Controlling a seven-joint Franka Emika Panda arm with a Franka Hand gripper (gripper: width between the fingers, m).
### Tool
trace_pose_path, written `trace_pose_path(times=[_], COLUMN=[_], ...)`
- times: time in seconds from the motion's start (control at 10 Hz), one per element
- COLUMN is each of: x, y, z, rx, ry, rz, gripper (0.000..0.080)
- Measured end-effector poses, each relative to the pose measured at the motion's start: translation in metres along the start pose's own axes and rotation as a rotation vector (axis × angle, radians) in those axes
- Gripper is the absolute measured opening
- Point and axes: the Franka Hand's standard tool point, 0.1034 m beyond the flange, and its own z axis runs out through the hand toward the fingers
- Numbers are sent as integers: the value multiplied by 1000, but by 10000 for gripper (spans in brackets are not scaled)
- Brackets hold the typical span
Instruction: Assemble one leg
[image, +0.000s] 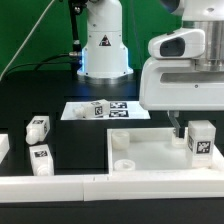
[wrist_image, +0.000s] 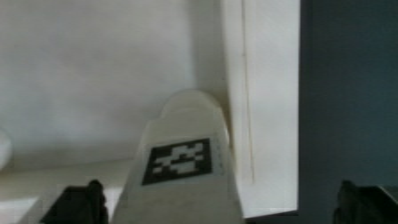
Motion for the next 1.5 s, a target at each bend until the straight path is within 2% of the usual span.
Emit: trace_pose_path(times=[0.2,0.3,0.4,0.8,1.1,1.3,1.5], x=[0,0,0,-4,-2,-1,0], y=[0,1,4,2,2,2,3], z=[0,0,1,2,4,3,3], rx=[0,-1,-6,-19,33,40,39], ry=[0,-1,-4,-11,-43,-45,-41], rz=[40,139,254,763,1228,1269,1214], gripper=[390,390,291,290,290,290,536])
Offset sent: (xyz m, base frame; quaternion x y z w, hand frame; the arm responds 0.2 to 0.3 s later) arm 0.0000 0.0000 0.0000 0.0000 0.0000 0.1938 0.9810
